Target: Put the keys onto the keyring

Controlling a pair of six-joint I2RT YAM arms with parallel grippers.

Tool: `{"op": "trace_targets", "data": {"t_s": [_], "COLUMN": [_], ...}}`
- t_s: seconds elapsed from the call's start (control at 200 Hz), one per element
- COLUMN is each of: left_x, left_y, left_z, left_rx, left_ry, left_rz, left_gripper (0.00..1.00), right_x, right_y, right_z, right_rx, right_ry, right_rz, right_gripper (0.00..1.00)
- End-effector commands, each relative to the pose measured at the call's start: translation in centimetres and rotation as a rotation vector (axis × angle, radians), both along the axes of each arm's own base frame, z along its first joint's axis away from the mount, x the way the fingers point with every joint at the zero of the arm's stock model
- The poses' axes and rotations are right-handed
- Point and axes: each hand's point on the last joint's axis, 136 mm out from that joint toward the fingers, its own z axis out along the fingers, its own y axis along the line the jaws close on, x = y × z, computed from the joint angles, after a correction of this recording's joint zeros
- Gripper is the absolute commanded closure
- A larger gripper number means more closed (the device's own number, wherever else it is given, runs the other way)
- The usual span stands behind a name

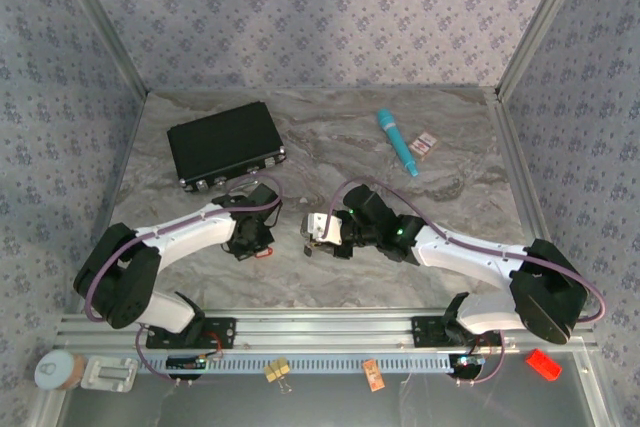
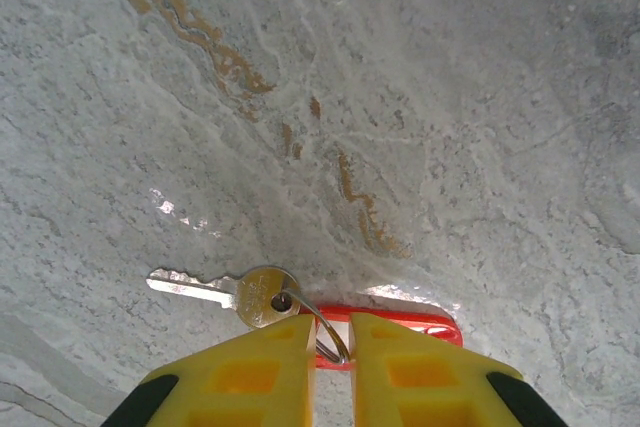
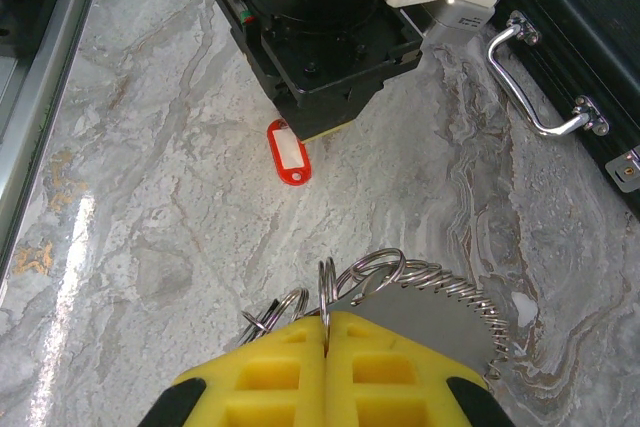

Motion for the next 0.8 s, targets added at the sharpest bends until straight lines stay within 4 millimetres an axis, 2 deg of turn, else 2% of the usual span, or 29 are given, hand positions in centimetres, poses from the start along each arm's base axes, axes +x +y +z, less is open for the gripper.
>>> {"op": "trace_targets", "data": {"t_s": [0.0,0.54,0.795], "left_x": [0.22,-0.3,0.08], "left_y": [0.17,0.44,0.6], "left_z": [0.04,-0.69,0.07], "left_rx": [0.021,0.035,0.035], "left_ry": [-0.006,0.021,-0.012], "left_rz": [0.008,0.006,0.007], "left_gripper": [0.83,0.84,0.93], "right_x": [-0.07,-0.04,-0.02], "right_y": [0.23,0.23,0.24], "right_z": [1.44,1.43,1.49], "right_rx": [0.023,0.022,0.022], "right_ry": [-0.031,-0.031,-0.032], "right_rz": [0.01,0.01,0.011], "right_gripper": [1.0,1.0,1.0]}}
